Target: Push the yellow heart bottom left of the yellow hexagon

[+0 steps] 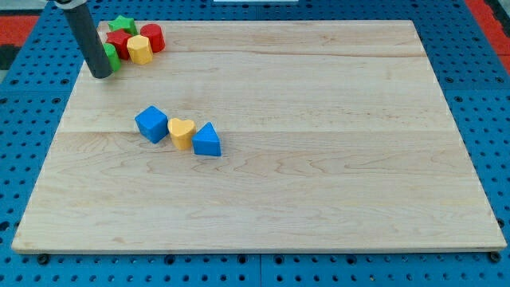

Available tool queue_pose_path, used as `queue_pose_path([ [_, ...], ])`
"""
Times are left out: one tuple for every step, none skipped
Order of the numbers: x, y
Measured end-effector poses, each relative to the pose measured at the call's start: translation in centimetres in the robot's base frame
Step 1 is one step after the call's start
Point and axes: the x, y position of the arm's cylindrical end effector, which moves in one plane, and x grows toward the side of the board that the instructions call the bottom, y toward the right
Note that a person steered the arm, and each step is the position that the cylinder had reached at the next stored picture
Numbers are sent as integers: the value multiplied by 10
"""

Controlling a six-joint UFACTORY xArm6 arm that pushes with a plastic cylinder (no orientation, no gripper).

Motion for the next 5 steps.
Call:
queue_pose_path([
  [13, -8],
  [59, 21],
  [109, 25],
  [149, 27],
  [162, 102],
])
